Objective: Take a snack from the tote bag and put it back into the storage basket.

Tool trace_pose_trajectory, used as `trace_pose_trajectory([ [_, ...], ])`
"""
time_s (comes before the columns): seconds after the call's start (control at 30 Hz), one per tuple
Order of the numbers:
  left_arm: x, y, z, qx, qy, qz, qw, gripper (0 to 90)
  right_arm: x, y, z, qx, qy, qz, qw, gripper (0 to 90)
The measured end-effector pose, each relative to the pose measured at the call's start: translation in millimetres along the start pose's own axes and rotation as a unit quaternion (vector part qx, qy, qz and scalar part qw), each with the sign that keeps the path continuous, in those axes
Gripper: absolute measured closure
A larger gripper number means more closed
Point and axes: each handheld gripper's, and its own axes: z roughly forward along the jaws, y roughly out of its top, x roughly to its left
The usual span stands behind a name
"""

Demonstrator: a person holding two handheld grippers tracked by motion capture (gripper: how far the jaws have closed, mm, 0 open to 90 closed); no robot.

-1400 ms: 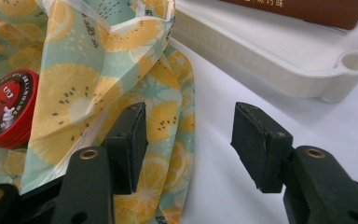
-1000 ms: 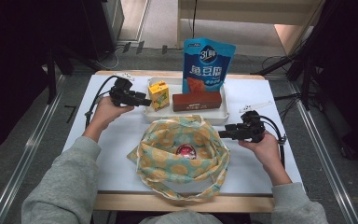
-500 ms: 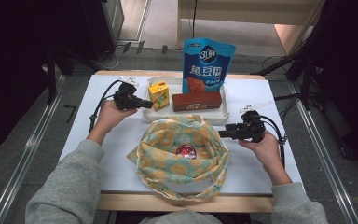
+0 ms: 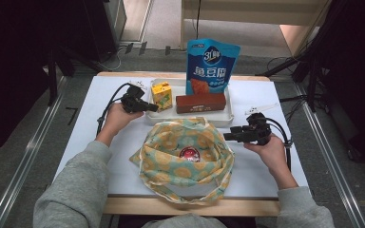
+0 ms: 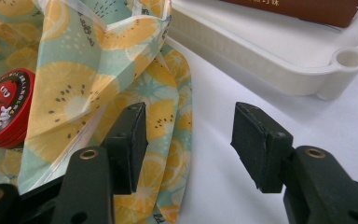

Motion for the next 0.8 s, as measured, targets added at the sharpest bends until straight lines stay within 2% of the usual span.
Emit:
trace_pose_trajectory([
  [0.17,2.7,0.6,2.2,-0.002,0.014,-0.01,0.9998,90.0,0.1,-0.5,0.1,0.001,0.0,0.001,1.0,46.4],
  [0.27,2.3,3.1,4.0,-0.002,0.015,-0.011,0.9998,90.0,0.6,-0.5,0.2,0.001,0.001,-0.001,1.0,46.4],
  [0.37,1.5,9.2,6.8,0.008,0.018,-0.002,0.9998,90.0,0.4,-0.7,0.2,0.001,0.001,0.0,1.0,46.4],
  [0.8,5.3,10.3,13.4,0.004,0.027,-0.013,0.9995,90.0,0.3,-3.3,-1.4,0.0,0.0,0.004,1.0,46.4],
])
